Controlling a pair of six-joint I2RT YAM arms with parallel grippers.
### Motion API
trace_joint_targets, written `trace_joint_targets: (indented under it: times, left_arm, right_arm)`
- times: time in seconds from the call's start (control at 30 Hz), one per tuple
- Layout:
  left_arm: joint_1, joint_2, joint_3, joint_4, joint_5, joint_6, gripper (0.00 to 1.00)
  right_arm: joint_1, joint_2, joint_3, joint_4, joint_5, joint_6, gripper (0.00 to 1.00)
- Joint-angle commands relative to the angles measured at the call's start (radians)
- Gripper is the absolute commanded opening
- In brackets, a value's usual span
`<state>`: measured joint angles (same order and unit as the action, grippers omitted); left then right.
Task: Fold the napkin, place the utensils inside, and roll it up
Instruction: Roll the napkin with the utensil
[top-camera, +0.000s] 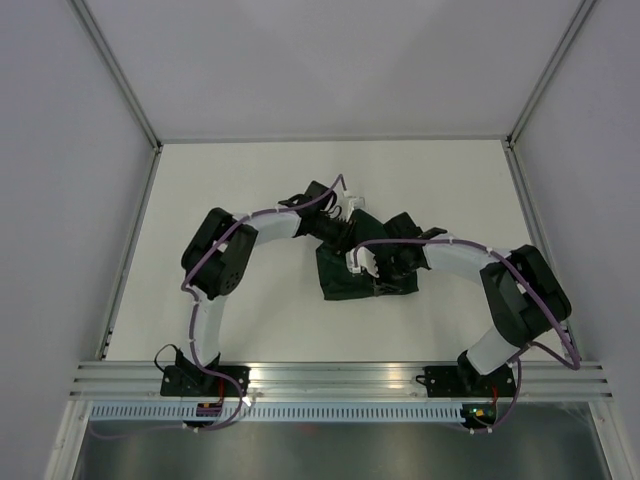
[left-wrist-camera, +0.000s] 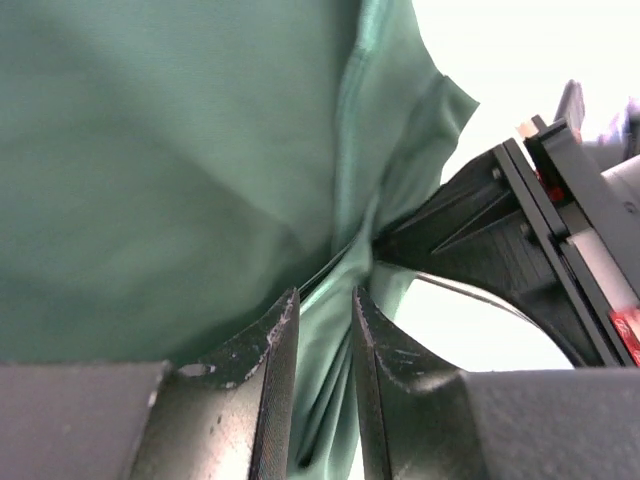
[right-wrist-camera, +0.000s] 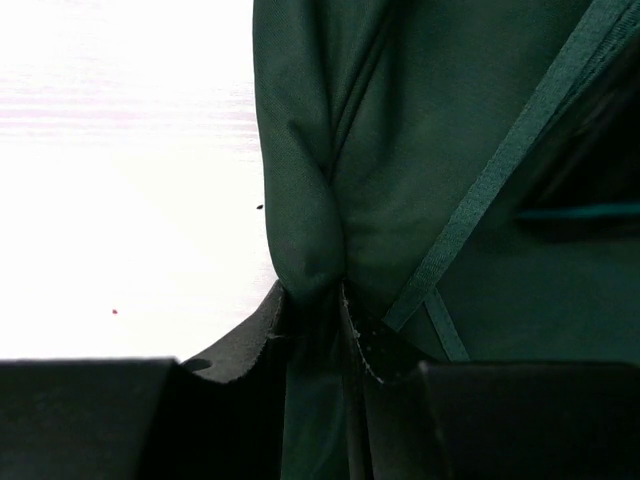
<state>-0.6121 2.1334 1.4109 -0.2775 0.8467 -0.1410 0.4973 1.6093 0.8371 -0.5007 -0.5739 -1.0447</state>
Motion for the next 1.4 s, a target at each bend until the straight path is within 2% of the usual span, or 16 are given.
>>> trace_joint_targets:
  times: [0.0,0.1,0.23,0.4,0.5,0.63,0.77,0.87,1.1,1.37]
  left_arm:
    - [0.049,-0.148,-0.091,0.194,-0.13,-0.169,0.33]
    - [0.06,-0.271,-0.196,0.306,-0.245,-0.2,0.33]
    - [0.06,-0.441,-0.34,0.426,-0.467,-0.203,0.33]
    - [0.054,-0.659,-0.562,0.587,-0.629,-0.183,0.33]
    - [0.026,-0.754,-0.651,0.655,-0.692,-0.122,0.33]
    - [-0.095,-0.811,-0.69,0.629,-0.84,0.083,0.33]
    - [-0.271,-0.779,-0.684,0.603,-0.968,0.292,0.33]
    - [-0.385,-0.724,-0.672,0.589,-0.995,0.369,0.34]
    - [-0.566,-0.557,-0.613,0.545,-1.068,0.533,0.37]
    - [-0.612,-0.443,-0.564,0.569,-1.029,0.616,0.4]
  right_arm:
    - [-0.029,0.115,0.022,-0.203,-0.046,-0.072,0.09]
    - [-0.06,0.19,0.092,-0.289,-0.079,-0.103,0.09]
    - [-0.104,0.305,0.224,-0.412,-0.115,-0.168,0.09]
    - [-0.134,0.47,0.368,-0.585,-0.141,-0.224,0.1]
    - [-0.146,0.541,0.444,-0.645,-0.15,-0.236,0.1]
    - [-0.155,0.589,0.499,-0.68,-0.158,-0.242,0.1]
    - [-0.158,0.624,0.525,-0.696,-0.159,-0.241,0.1]
    - [-0.161,0.649,0.542,-0.696,-0.158,-0.227,0.1]
    - [-0.175,0.672,0.563,-0.697,-0.158,-0.199,0.1]
    - [-0.2,0.683,0.573,-0.703,-0.173,-0.189,0.09]
